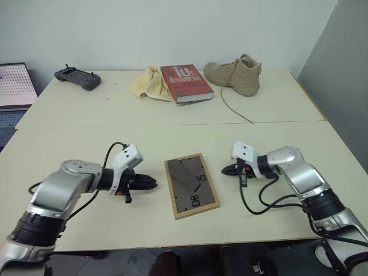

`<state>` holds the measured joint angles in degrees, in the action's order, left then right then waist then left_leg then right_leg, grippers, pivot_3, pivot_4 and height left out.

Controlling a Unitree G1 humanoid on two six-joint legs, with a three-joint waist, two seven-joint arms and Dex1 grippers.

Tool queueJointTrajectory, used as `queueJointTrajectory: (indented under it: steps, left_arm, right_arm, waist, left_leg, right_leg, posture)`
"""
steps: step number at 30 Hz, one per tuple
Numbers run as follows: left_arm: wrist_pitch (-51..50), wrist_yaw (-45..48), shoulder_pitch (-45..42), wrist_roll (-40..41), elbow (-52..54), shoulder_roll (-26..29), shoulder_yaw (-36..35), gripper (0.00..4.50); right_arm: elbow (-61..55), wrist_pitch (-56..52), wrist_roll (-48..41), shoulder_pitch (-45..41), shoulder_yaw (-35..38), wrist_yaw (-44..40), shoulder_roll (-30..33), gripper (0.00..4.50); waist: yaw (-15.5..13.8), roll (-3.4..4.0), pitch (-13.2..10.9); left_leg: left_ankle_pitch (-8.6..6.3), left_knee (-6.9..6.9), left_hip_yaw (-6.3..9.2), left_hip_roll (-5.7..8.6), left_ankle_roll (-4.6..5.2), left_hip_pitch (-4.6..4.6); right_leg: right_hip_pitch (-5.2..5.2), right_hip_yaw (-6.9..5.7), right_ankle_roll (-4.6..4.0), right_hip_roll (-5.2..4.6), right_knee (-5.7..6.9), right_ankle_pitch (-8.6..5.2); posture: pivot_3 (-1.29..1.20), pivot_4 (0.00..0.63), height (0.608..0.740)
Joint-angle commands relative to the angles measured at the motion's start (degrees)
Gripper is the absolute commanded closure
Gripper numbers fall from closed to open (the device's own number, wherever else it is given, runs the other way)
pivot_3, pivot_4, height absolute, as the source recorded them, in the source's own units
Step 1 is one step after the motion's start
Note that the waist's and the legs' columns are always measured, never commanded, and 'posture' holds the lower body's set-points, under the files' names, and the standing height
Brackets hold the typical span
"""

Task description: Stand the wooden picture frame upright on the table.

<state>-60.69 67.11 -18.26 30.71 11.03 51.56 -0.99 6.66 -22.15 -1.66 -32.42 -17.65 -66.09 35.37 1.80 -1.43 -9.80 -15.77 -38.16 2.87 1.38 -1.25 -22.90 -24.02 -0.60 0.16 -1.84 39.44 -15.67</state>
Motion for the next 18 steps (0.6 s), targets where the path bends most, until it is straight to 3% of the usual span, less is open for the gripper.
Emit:
queueJointTrajectory:
  steps: [1, 4, 13, 18]
  left_arm:
    - [-19.19, -0.64, 2.34, 13.52, 0.45, -1.62, -11.09, 2.66]
    - [-30.6, -5.95, 1.67, 17.36, -2.93, -6.32, -17.69, 2.06]
    - [-31.81, -17.31, 3.93, 21.66, -7.78, -12.16, -15.54, 0.11]
    - [-31.8, -20.31, 4.38, 21.51, -8.05, -16.22, -14.02, 0.03]
  right_arm:
    - [1.94, 6.16, -0.68, 2.03, 2.63, 1.55, 0.34, 4.5]
    - [2.14, 7.8, -0.32, 2.69, 2.46, 2.22, 0.02, 4.5]
    - [-0.79, 7.42, 0.53, 2.96, -1.12, 3.94, -5.0, 4.5]
    - [-4.3, 3.98, -0.31, 2.84, -1.95, 4.7, -7.2, 4.5]
  waist:
    - [0.11, 0.0, 0.0]
    - [0.06, 0.01, 0.0]
    - [-0.05, -0.03, 0.05]
    - [-0.13, 0.04, 0.1]
  left_leg:
    - [0.0, 0.0, 0.0, -0.02, 0.0, 0.01]
    - [0.0, 0.0, 0.02, -0.02, 0.0, 0.08]
    - [0.01, 0.07, 0.13, -0.02, -0.03, 0.53]
    - [0.07, 0.07, 0.13, -0.02, -0.14, 0.56]
  right_leg:
    - [0.0, -0.01, 0.0, 0.01, 0.02, 0.0]
    - [0.03, -0.03, -0.01, 0.02, 0.1, -0.01]
    - [0.5, -0.03, -0.02, 0.02, -0.02, -0.01]
    - [0.5, 0.01, -0.05, 0.01, -0.03, -0.03]
  posture:
    - [0.0, 0.15, 0.74]
    - [0.0, 0.15, 0.74]
    - [0.0, 0.15, 0.74]
    - [0.0, 0.15, 0.74]
